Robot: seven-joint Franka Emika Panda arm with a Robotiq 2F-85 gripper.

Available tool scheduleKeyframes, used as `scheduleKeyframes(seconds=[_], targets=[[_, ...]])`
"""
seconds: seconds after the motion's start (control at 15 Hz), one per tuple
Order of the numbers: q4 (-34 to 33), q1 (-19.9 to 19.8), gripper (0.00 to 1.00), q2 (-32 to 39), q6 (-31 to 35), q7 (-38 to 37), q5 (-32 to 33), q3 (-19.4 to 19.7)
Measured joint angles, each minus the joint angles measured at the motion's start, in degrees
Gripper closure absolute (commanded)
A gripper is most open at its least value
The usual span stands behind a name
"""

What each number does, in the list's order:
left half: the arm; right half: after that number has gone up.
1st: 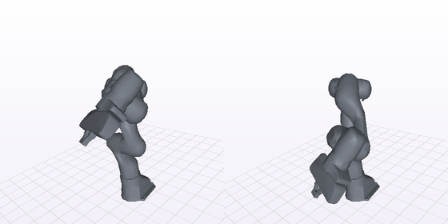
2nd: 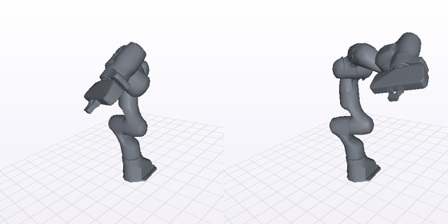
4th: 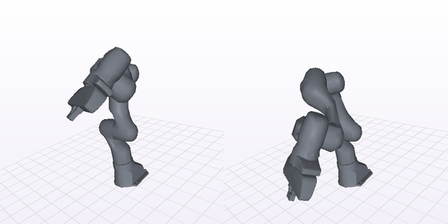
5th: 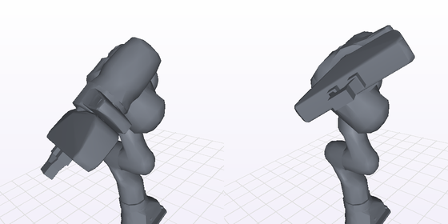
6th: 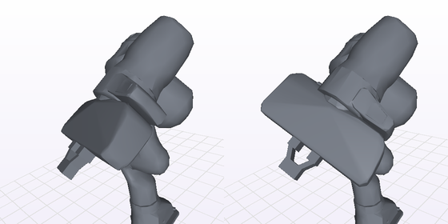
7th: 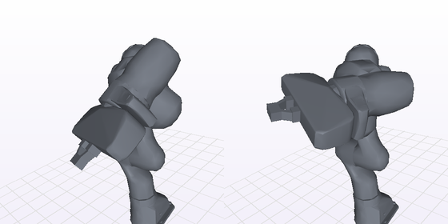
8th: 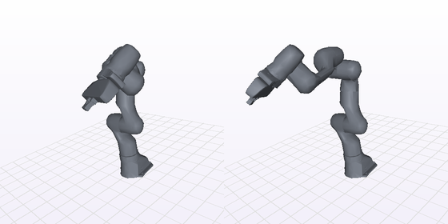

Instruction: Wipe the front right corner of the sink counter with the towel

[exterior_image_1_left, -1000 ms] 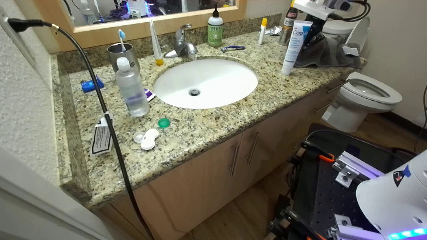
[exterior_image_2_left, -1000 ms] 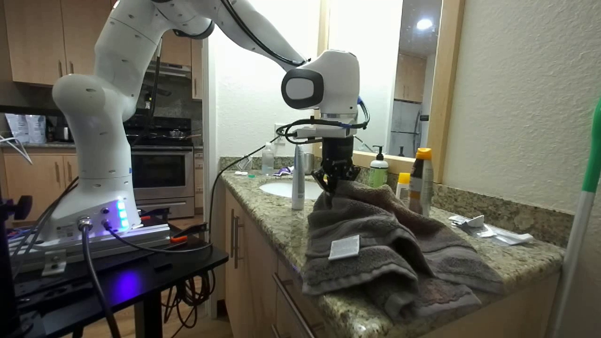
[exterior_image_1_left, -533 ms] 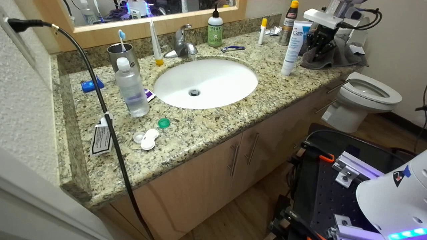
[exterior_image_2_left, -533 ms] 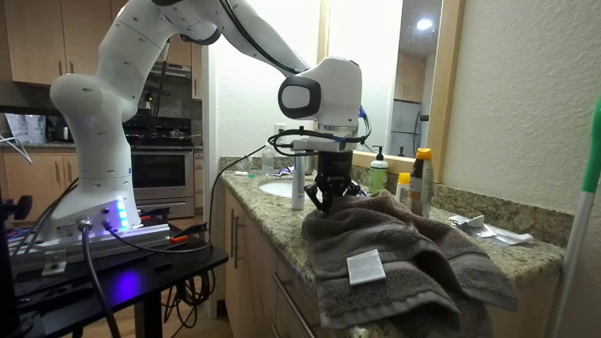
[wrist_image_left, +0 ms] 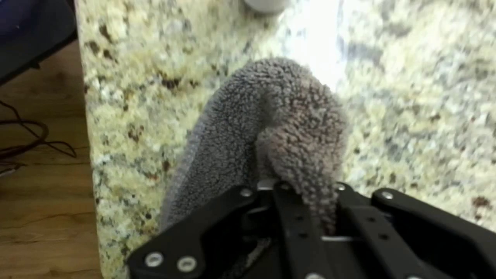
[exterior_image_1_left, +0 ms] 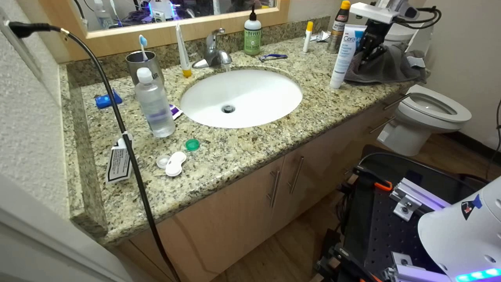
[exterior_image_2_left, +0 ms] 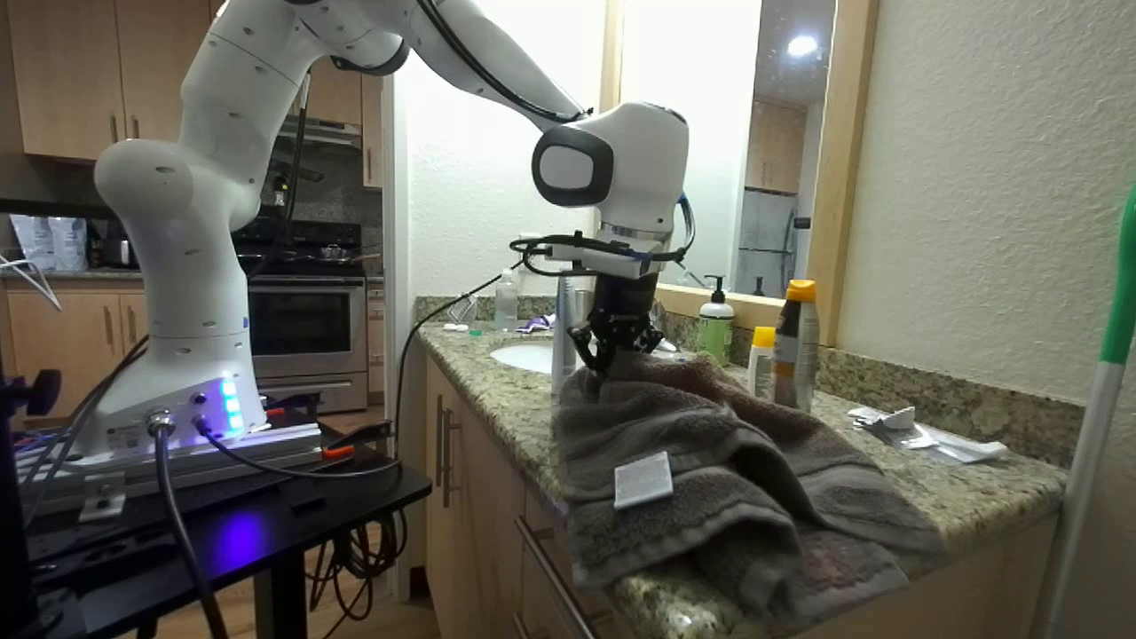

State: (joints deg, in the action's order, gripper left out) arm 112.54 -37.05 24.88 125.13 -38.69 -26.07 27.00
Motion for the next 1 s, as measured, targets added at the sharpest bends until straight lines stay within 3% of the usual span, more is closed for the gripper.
scheduleKeyframes(seconds=[0.27,0.53,0.73,1.0], targets=[[0.1,0.7,0.97,-4.0,-6.4,2.4,-0.6,-2.2],[0.2,0.8,0.97,-4.9,-7.3,3.5,-0.7,-2.1],[0.3,0.4,0.97,-4.2,-6.8,3.5,-0.6,-0.8],[0.3,-0.7,0.97,-0.4,-0.9,3.2,-0.6,1.4]])
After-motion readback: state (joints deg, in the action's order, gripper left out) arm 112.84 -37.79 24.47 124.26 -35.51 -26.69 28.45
